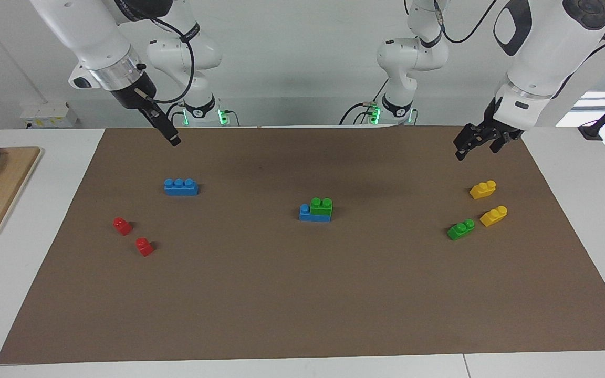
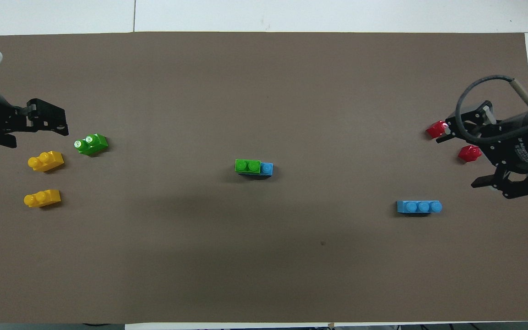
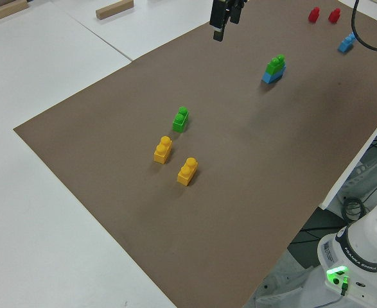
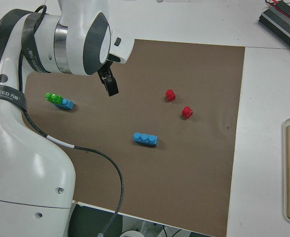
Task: Remove green block with left arm and hold with right
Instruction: 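Move the left gripper and the right gripper toward the joined green-blue brick, then close the left gripper on green while the right gripper grips blue, then pull the green brick away from the blue brick with both grippers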
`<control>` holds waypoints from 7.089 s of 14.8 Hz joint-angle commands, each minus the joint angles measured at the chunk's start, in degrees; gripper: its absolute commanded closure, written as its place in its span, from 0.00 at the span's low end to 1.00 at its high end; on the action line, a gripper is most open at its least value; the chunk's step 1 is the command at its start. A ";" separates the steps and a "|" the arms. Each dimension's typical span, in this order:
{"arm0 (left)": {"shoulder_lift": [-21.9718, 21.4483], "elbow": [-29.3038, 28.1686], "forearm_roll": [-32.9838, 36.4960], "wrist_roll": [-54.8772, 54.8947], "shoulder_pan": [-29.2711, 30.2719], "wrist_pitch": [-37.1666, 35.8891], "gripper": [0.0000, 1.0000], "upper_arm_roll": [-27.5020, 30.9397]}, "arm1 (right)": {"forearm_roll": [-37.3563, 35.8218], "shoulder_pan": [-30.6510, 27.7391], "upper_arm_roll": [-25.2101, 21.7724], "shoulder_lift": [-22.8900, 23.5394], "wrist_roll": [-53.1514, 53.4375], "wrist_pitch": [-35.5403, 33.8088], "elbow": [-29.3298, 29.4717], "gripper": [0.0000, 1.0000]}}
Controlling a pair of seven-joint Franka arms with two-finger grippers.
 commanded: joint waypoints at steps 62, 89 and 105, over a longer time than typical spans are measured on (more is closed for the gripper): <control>9.91 -18.98 -7.75 -104.19 -27.08 36.75 0.00 -0.06 | 25.41 29.34 0.22 26.80 36.83 63.77 -18.94 0.06; 13.43 -20.73 -5.29 -105.68 -31.04 37.54 0.01 0.21 | 28.40 31.37 0.22 26.98 36.21 68.26 -20.08 1.00; 13.25 -21.53 -5.29 -106.12 -30.68 38.16 1.00 0.29 | 28.40 31.19 0.22 26.98 35.25 68.26 -20.17 1.00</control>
